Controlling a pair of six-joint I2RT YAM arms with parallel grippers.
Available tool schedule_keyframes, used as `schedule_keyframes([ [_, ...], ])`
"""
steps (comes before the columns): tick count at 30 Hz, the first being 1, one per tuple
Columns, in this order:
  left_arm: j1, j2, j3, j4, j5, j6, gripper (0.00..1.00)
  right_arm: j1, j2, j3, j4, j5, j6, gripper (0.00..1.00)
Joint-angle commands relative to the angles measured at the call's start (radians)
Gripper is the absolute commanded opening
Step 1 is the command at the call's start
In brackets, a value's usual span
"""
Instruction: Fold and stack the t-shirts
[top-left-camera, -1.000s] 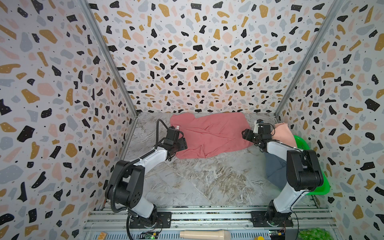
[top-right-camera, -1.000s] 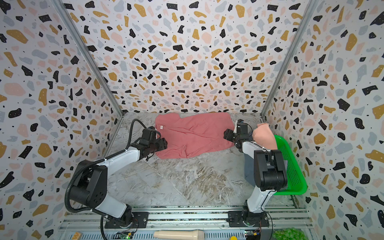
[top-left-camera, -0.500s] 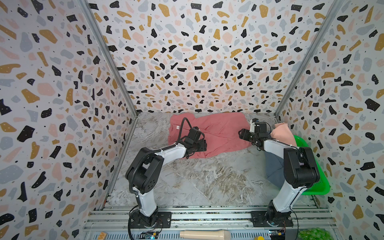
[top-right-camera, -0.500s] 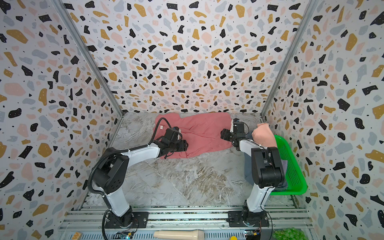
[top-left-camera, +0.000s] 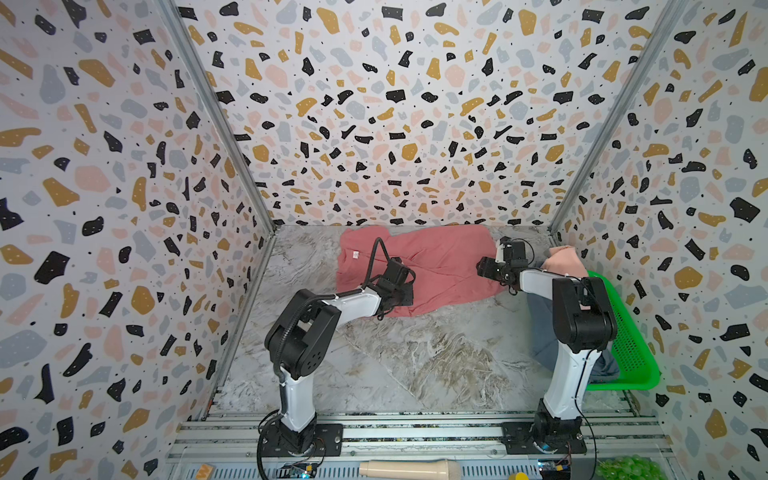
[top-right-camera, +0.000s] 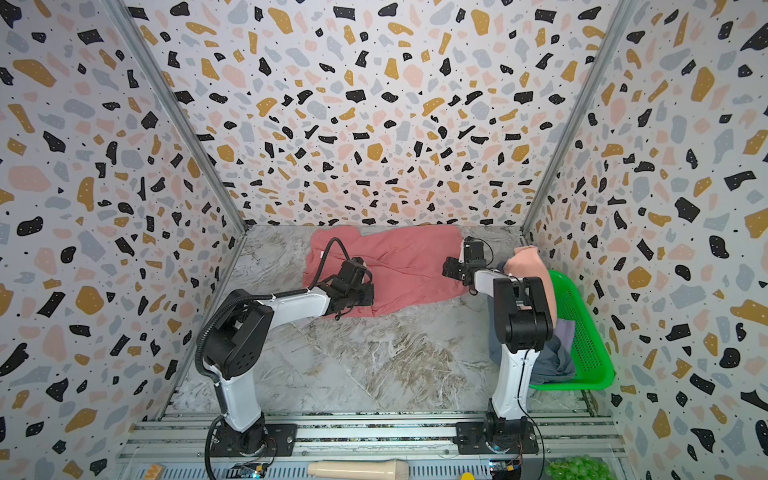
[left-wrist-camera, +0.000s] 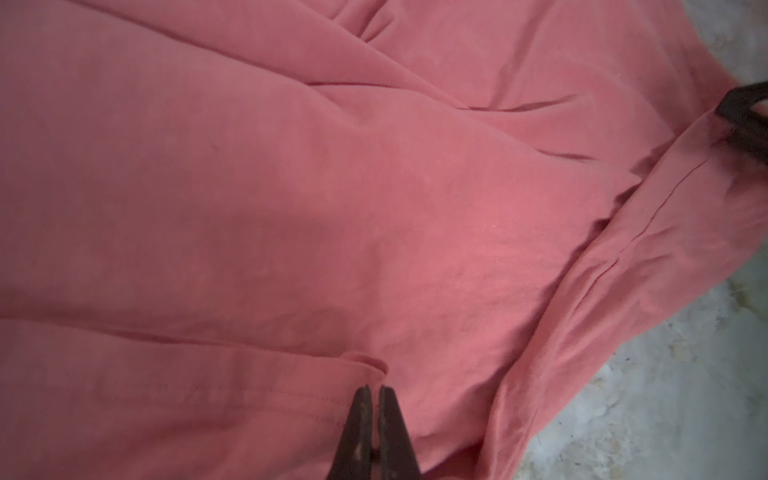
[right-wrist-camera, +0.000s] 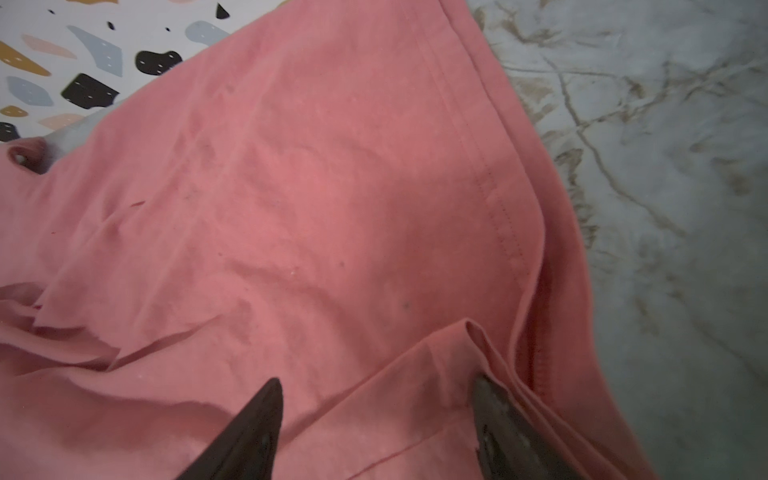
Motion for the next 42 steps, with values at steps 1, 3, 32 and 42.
schedule_keyframes([
  [1, -0.006, -0.151, -0.052, 0.053, 0.019, 0.001, 0.0, -0.007, -0.021, 0.046, -0.035, 0.044, -0.018, 0.72],
  [3, -0.011, -0.246, -0.091, 0.024, 0.006, 0.007, 0.0, -0.015, -0.039, 0.04, -0.031, 0.038, -0.017, 0.72],
  [32, 0.082, -0.171, -0.115, -0.137, -0.144, 0.059, 0.59, -0.075, -0.153, -0.075, -0.031, -0.043, -0.024, 0.72],
  [42, 0.091, 0.009, -0.027, -0.085, -0.254, 0.057, 0.43, -0.074, -0.117, -0.079, -0.024, -0.064, -0.016, 0.72],
])
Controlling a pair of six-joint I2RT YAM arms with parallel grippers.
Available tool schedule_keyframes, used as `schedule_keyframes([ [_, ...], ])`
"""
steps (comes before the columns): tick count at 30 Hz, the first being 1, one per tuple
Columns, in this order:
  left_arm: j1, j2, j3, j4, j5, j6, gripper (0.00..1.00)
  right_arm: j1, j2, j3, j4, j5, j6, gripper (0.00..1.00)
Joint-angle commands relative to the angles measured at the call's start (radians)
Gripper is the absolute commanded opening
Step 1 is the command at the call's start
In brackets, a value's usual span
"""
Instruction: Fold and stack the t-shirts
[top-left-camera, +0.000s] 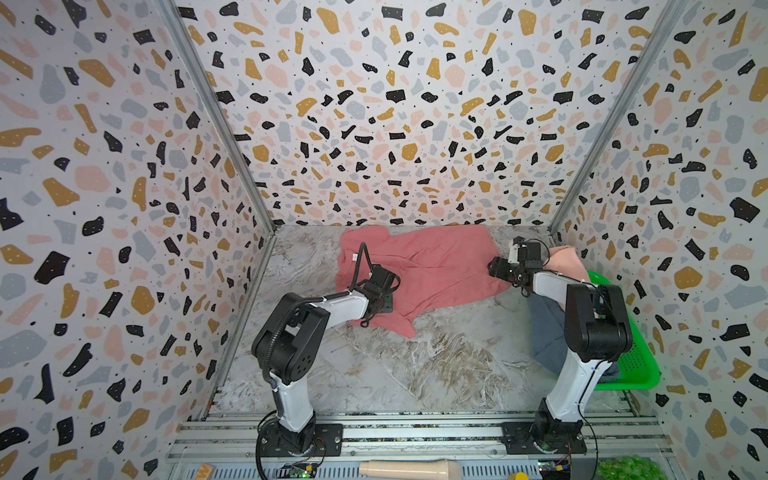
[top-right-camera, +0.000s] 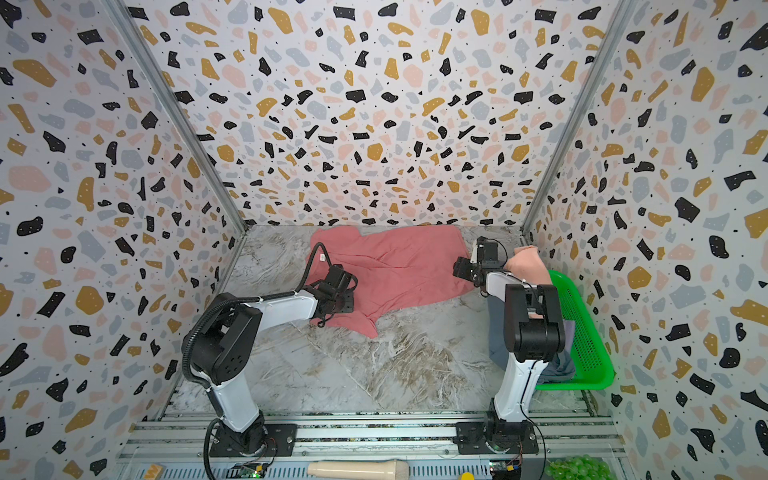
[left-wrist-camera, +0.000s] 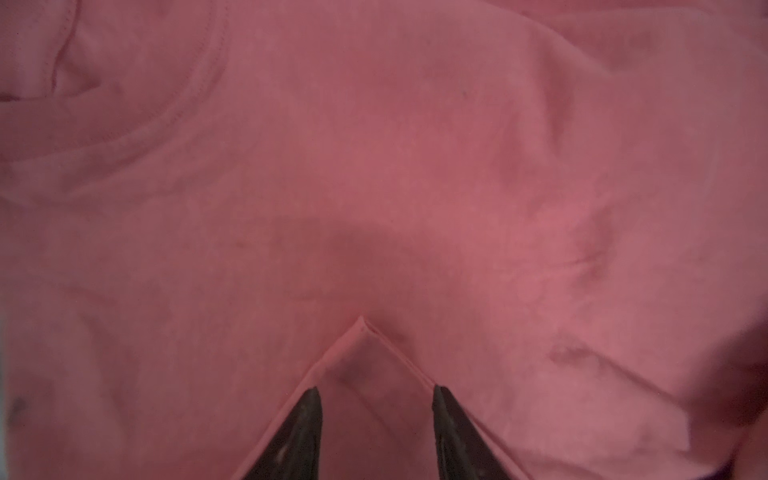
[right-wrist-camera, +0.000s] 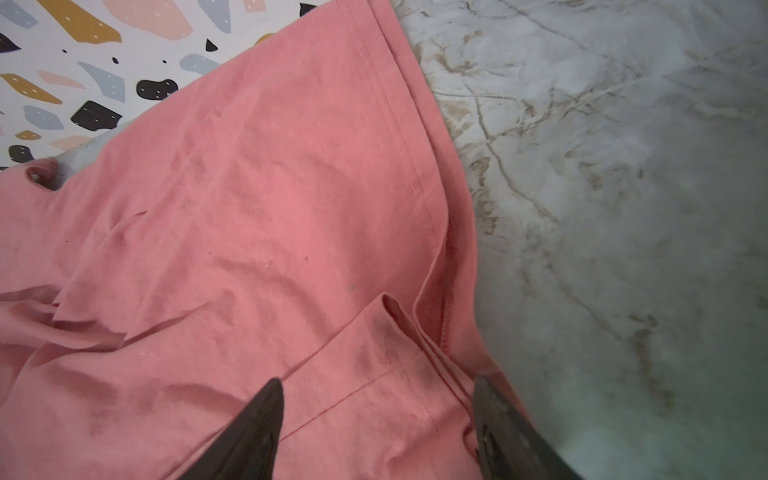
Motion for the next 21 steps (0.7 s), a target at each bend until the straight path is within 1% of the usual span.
schedule_keyframes([
  [1, 0.008, 0.032, 0.043, 0.028, -0.065, 0.004, 0.43, 0.002, -0.005, 0.0, -0.003, -0.013, 0.004, 0.72],
  [3, 0.012, 0.05, 0.057, 0.031, -0.081, 0.001, 0.42, 0.002, 0.002, 0.007, -0.007, -0.014, 0.001, 0.71],
  [10, 0.025, 0.082, 0.069, 0.028, -0.078, -0.009, 0.33, 0.003, 0.021, 0.028, -0.011, -0.014, -0.002, 0.71],
  [13, 0.027, 0.077, 0.06, 0.035, -0.078, -0.011, 0.25, 0.002, 0.023, 0.031, -0.016, -0.014, -0.005, 0.71],
  [17, 0.027, 0.064, 0.059, 0.033, -0.069, -0.012, 0.12, 0.001, 0.023, 0.028, -0.015, -0.012, -0.006, 0.71],
  [21, 0.026, 0.029, 0.045, 0.027, -0.067, -0.013, 0.07, 0.002, 0.023, 0.025, -0.015, -0.011, -0.007, 0.71],
])
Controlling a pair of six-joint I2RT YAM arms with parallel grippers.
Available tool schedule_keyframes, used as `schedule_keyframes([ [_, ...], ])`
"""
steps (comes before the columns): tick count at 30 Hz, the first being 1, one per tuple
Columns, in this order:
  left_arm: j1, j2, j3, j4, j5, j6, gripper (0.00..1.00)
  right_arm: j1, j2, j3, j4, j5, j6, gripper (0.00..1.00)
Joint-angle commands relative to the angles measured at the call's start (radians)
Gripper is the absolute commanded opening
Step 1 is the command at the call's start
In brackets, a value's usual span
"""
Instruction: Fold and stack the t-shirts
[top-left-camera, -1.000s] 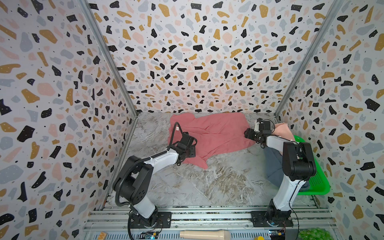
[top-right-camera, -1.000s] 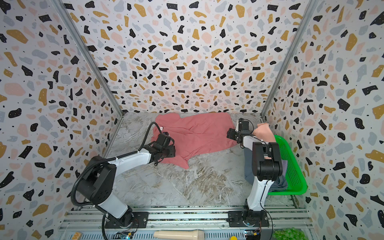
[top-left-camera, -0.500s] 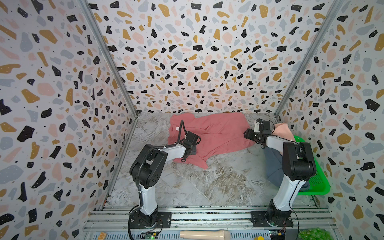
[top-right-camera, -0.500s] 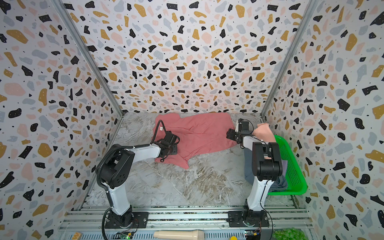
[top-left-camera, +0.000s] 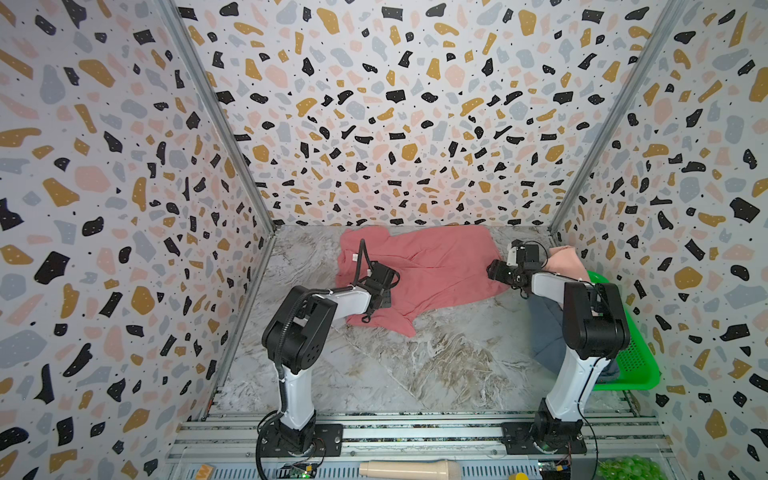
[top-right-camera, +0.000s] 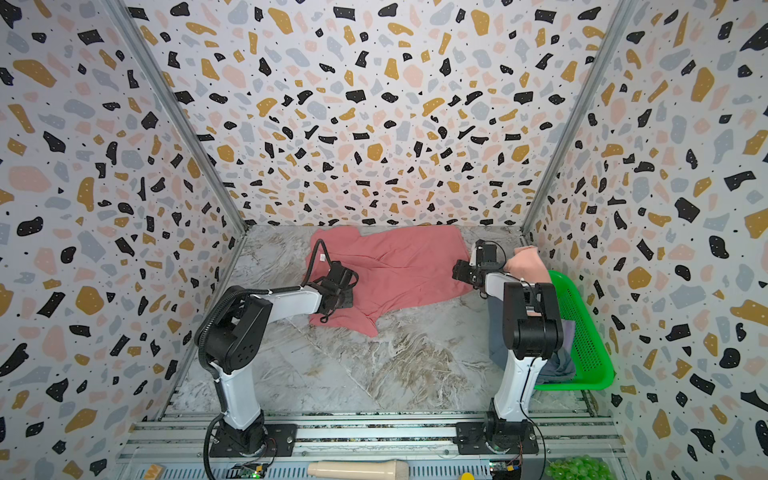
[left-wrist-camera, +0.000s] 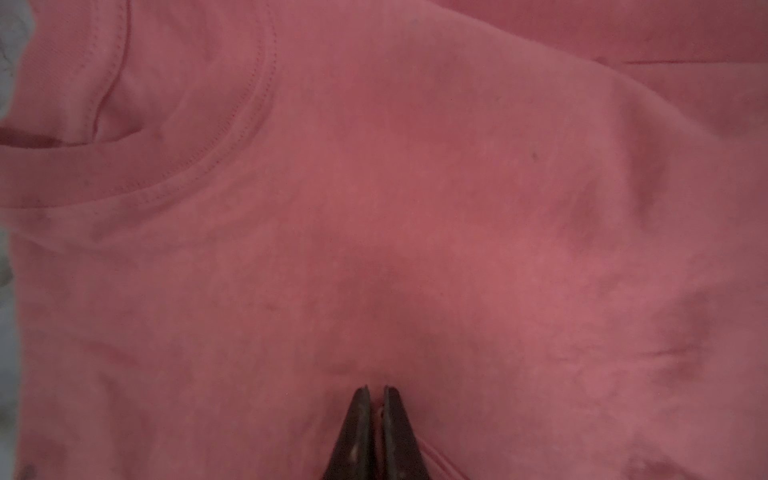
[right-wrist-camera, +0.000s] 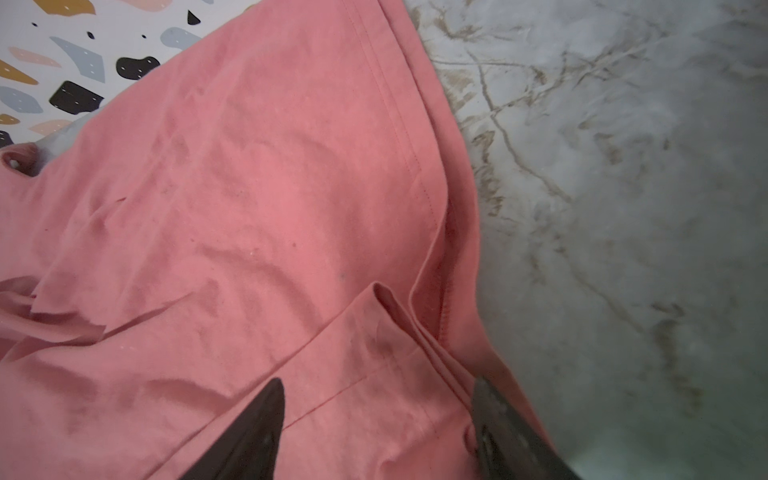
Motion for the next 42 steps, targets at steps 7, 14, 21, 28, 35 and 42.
schedule_keyframes([
  [7, 0.003, -0.16, -0.063, -0.012, 0.032, -0.009, 0.06, 0.001, -0.01, 0.024, -0.013, -0.006, -0.004, 0.71],
  [14, 0.001, -0.371, -0.162, -0.119, 0.152, 0.035, 0.02, 0.001, -0.023, 0.012, -0.01, -0.01, -0.002, 0.71],
  [21, -0.115, -0.784, -0.285, -0.264, 0.336, 0.152, 0.14, -0.005, -0.054, -0.005, -0.042, 0.014, -0.021, 0.7],
  [28, -0.105, -0.958, -0.303, -0.134, 0.229, 0.12, 0.7, -0.005, -0.087, -0.005, -0.057, 0.016, -0.014, 0.71],
  [35, -0.016, -0.628, -0.189, 0.019, 0.26, 0.083, 0.74, 0.018, -0.094, 0.001, -0.051, 0.017, -0.014, 0.7],
  [42, 0.023, -0.307, -0.151, 0.191, 0.332, -0.044, 0.72, 0.038, -0.003, 0.066, -0.018, 0.023, -0.002, 0.7],
])
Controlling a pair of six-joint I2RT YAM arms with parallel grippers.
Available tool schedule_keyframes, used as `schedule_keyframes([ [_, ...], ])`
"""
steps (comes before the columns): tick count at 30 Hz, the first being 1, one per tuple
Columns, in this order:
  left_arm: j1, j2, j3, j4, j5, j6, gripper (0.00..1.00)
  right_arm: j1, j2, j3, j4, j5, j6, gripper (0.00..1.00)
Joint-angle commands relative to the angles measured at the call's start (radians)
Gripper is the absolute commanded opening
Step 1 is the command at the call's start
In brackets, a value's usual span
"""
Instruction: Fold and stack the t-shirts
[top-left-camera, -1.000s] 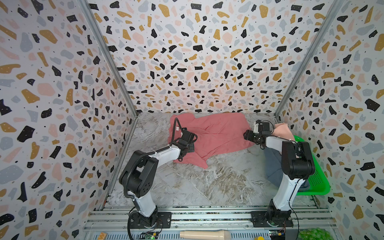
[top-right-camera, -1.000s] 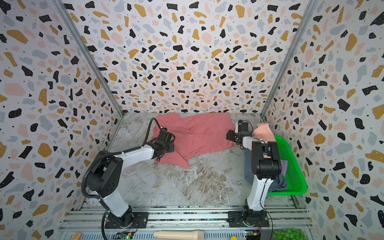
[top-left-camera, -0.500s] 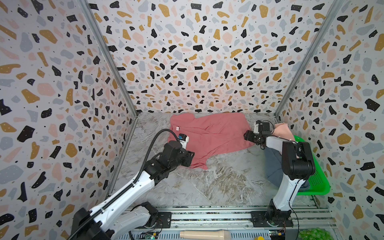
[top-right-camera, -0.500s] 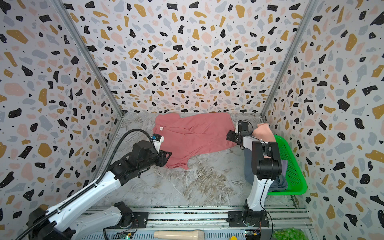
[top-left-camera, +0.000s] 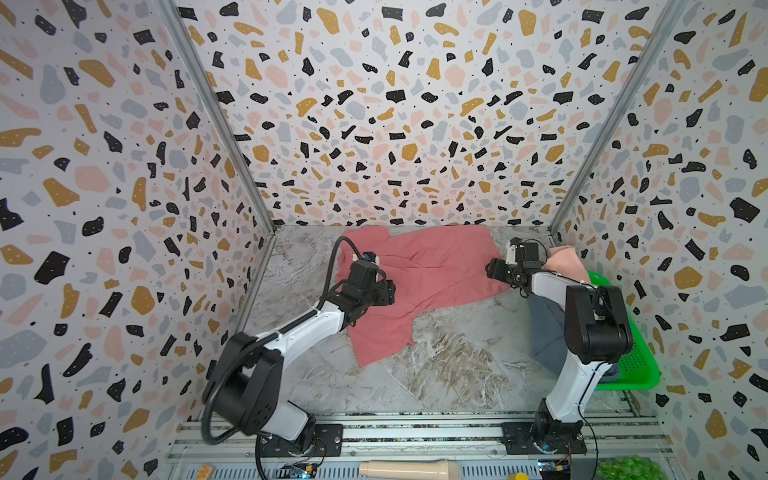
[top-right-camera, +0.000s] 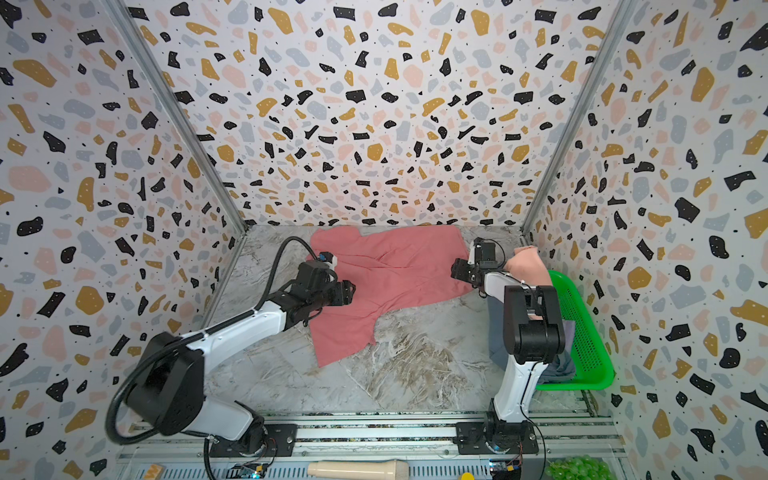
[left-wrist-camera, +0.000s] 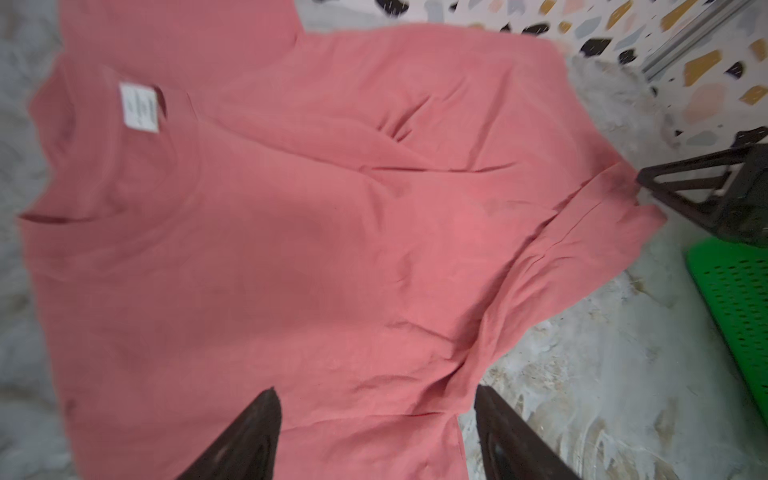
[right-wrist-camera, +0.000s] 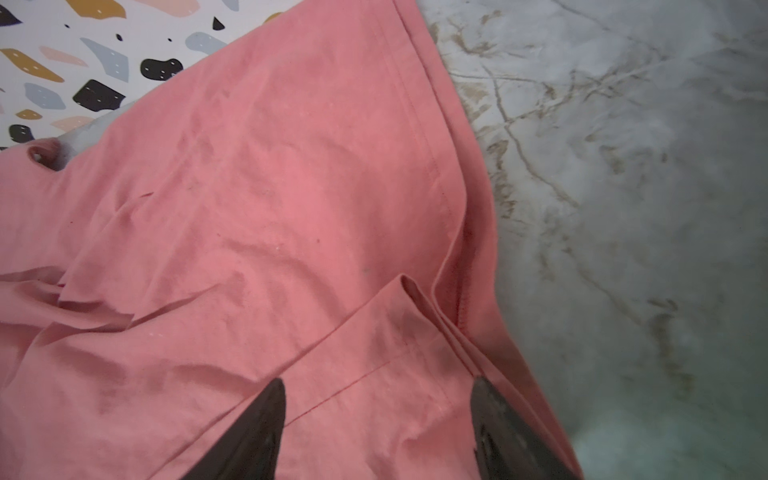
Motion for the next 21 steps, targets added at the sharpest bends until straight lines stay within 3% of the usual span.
schedule_keyframes([
  [1, 0.015, 0.083, 0.025, 0.113, 0.03, -0.081, 0.71, 0.007, 0.045, 0.072, 0.013, 0.011, -0.003, 0.7],
  [6, 0.028, 0.132, -0.024, 0.156, 0.024, -0.089, 0.72, 0.01, 0.117, 0.144, -0.007, 0.047, -0.036, 0.69],
  [13, 0.046, 0.154, -0.035, 0.169, 0.039, -0.087, 0.72, 0.023, 0.181, 0.202, -0.004, 0.108, -0.103, 0.6],
  [18, 0.063, 0.198, -0.033, 0.164, 0.046, -0.105, 0.71, 0.032, 0.197, 0.233, -0.032, 0.142, -0.107, 0.23],
  [21, 0.082, 0.213, -0.033, 0.175, 0.064, -0.122, 0.71, 0.038, 0.162, 0.207, -0.036, 0.156, -0.111, 0.14],
])
